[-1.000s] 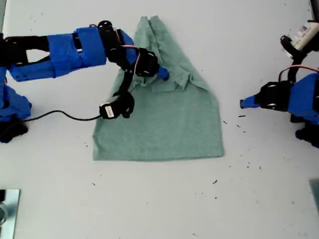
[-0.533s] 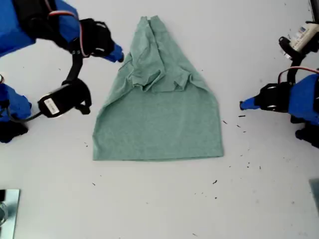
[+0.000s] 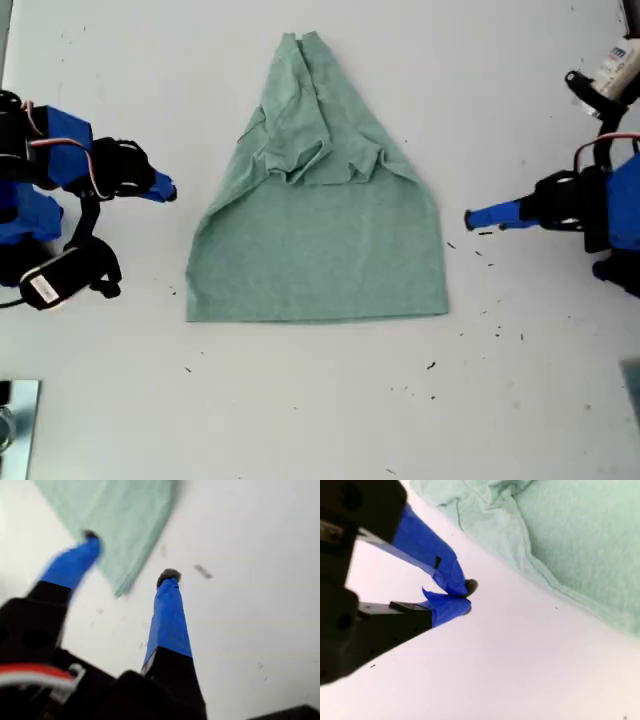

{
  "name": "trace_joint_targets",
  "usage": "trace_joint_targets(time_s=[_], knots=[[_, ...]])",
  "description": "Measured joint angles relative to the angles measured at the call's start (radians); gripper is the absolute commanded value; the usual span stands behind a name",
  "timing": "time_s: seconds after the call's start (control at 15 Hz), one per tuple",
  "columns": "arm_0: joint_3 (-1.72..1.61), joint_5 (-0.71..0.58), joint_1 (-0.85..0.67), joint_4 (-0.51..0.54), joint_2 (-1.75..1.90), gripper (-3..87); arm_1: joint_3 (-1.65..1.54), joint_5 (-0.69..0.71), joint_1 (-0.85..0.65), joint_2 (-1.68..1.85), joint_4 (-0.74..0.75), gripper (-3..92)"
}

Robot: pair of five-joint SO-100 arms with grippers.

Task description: Fold t shirt

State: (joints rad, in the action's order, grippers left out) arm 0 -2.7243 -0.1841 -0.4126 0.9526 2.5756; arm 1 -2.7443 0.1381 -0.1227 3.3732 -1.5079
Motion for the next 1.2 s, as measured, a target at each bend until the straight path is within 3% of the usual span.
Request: trace_joint_targets(time_s=[0.33, 0.53, 0.8, 1.0, 1.13, 1.2], knots=[[-0.015, -0.005, -0.008, 0.003, 0.023, -0.1, 0.657, -0.058, 0.156, -0.821, -0.08, 35.6], [-0.02, -0.005, -0.008, 0.005, 0.023, -0.1, 0.713, -0.092, 0.169, -1.118, -0.066, 35.1], [-0.02, -0.015, -0.008, 0.005, 0.025, -0.1, 0.614, -0.126, 0.172, -1.313, 0.172, 32.5], [-0.026, -0.018, -0.008, 0.005, 0.026, -0.1, 0.532, -0.144, 0.183, -1.445, 0.387, 23.8], [-0.04, -0.018, -0.008, 0.005, 0.035, -0.1, 0.531, -0.166, 0.207, -1.592, 0.477, 4.7], [-0.048, -0.018, -0.008, 0.002, 0.048, -0.1, 0.535, -0.17, 0.219, -1.64, 0.499, 2.4]])
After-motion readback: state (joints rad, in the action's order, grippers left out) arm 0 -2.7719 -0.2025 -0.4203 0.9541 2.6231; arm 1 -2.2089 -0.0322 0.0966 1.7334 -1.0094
